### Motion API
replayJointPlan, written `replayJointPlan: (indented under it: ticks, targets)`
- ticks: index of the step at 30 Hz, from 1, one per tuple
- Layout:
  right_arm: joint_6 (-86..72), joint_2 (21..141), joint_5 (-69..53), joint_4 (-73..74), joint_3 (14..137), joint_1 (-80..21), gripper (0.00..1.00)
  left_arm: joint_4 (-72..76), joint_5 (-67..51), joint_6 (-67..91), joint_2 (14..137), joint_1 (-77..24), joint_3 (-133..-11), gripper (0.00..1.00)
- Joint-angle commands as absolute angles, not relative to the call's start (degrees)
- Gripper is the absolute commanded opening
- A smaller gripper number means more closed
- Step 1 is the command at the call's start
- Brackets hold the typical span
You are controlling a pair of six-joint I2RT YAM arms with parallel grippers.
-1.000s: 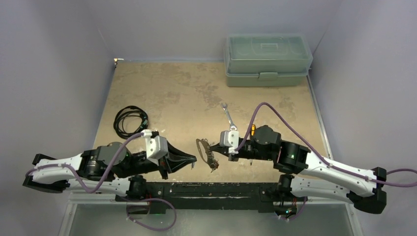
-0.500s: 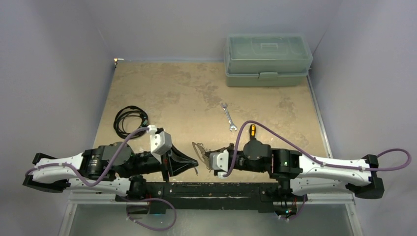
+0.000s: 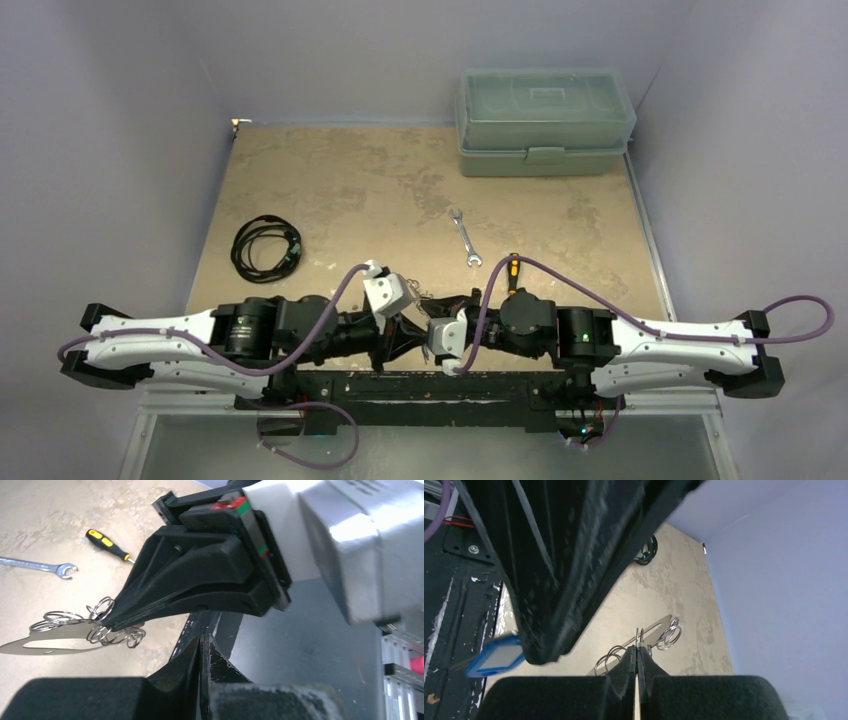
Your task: Put the keys on the keyring
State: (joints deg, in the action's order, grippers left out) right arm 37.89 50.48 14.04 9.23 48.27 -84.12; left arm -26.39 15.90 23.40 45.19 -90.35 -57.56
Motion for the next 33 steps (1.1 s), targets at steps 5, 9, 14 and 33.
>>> replayJointPlan:
  ticks: [5,9,14,33]
  targets:
    - [39.8,48.1,18.2,9.4,48.0,-84.6,0.0,-25.6,-1.6,22.2,52.0,-71.8,-61.4,0.0]
    - [38.5,45.8,22.2,10.5,46.0,-84.6,0.0,-22.4,-17.1,23.6,57.3,-62.4,-61.7,0.0]
    - [35.4,44.9,24.7,12.4,44.1,-84.9,0.0,-21.6,-17.9,22.2,59.3,-62.2,-64.5,0.0]
    - [37.3,47.6,26.5,12.5,45.5,-86.5,0.0,-26.2,-18.2,22.2,59.9,-62.1,-65.4,0.0]
